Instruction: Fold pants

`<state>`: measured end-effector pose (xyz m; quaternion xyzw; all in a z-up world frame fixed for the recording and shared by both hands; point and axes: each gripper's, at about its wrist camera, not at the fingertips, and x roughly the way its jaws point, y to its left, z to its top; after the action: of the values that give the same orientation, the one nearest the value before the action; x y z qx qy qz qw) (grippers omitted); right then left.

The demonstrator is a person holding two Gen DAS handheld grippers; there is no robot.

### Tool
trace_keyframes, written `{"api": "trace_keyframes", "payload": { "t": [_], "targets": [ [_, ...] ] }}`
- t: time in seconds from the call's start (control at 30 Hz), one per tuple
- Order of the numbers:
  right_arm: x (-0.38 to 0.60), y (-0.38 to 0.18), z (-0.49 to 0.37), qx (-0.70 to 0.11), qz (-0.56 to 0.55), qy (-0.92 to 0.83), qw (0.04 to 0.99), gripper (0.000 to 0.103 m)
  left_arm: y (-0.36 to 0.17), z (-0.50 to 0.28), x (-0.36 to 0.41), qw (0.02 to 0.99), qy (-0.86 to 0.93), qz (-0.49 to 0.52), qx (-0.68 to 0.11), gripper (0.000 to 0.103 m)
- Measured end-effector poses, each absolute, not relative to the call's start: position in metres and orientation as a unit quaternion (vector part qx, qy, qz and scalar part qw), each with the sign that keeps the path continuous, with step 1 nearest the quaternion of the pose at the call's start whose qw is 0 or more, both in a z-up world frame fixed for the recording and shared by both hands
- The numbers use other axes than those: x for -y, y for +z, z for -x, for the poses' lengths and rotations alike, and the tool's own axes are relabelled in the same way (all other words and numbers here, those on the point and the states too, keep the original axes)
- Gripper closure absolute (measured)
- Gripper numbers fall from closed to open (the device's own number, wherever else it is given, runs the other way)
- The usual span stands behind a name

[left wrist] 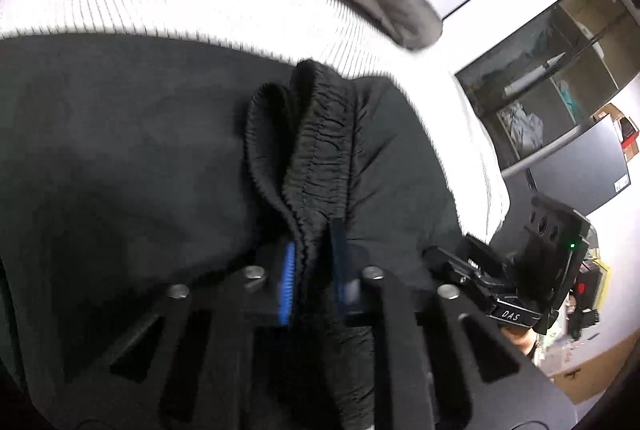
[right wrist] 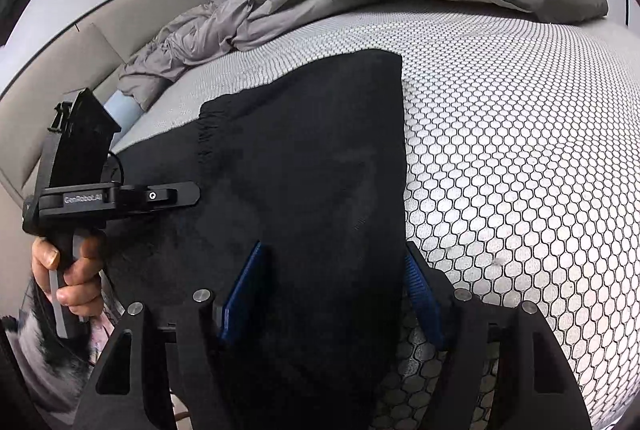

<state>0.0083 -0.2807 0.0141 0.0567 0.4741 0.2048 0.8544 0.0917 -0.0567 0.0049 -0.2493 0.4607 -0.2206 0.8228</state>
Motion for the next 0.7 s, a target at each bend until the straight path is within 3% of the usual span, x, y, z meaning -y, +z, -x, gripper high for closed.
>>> {"api": "trace_keyframes", "payload": {
  "t": [0.23,0.37,0.47,0.57,0.7],
  "targets": [
    [0.276,0.027,-0.001,-0.442,-0.122,0.264,0.849,0.03,0.067,-0.05,-0.029,0.883,-0.135,0.223,-0.39,0.096],
    [0.253,0.022,-0.002,-0.456,-0.108,0.281,0.838,0.03,0.052,-0.033,-0.079,0.889,-0.055,0.177,-0.419,0.093],
    [0.235,0.014,-0.003,-0.476,-0.091,0.274,0.831,0.03,0.016,-0.036,-0.097,0.869,-0.027,0.174,-0.462,0.077],
    [0.247,0.012,0.006,-0.481,-0.113,0.279,0.823,0.03,0.02,-0.025,-0.108,0.873,-0.036,0.191,-0.447,0.07],
    [0.268,0.011,0.017,-0.485,-0.182,0.308,0.798,0.031,0.031,-0.012,-0.103,0.886,-0.045,0.162,-0.432,0.041]
  ]
}}
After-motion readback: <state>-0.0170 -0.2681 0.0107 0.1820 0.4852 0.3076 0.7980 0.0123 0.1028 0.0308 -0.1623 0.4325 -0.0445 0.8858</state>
